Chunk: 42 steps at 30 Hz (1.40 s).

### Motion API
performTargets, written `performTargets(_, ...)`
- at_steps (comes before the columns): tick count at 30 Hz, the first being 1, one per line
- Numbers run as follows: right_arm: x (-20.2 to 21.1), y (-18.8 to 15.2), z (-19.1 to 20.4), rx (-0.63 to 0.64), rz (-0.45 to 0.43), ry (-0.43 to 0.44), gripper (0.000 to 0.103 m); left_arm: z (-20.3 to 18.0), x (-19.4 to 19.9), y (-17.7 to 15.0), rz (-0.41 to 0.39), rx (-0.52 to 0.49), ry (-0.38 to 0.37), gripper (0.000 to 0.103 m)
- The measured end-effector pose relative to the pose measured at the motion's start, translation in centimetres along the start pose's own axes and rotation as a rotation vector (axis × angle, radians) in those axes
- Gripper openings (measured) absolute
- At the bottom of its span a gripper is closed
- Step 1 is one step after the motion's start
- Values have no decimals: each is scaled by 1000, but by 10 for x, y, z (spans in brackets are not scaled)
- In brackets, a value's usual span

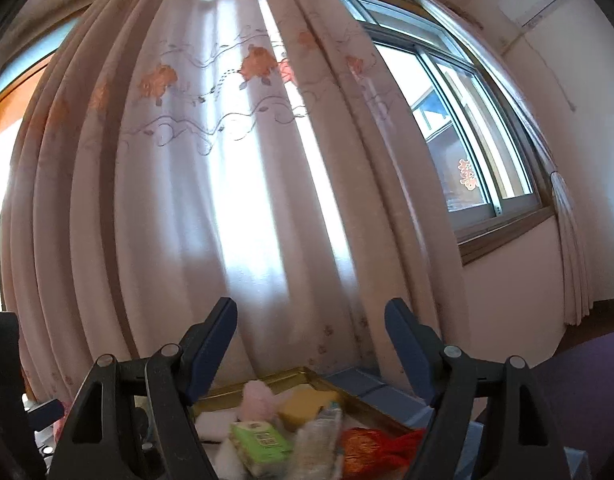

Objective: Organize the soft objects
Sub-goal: 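Move both tools back from the tray toward the remaining items, then grasp the pink-edged white towel with the left gripper and lift it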

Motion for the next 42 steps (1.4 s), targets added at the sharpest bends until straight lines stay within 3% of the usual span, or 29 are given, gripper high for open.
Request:
performTargets(19, -12, -19, 75, -19, 87, 123, 79, 79, -15, 1, 9, 40, 117, 103)
performTargets(31, -16, -29, 116, -6, 129, 205, 79, 145, -31, 2, 38, 96, 223, 103)
performTargets(42, -32, -44, 149, -35, 219, 266, 79, 196, -44, 3, 50, 107, 323, 103)
Point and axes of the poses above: each gripper's, at about its wrist camera, not at the fingertips, and x roughly against the way its jaws point, z to its left, y to its top, the point moved 3 cm from there along -x, roughly the way its jaws point, and after that the axes turned 9 degrees about y, right-handed, at the moved point
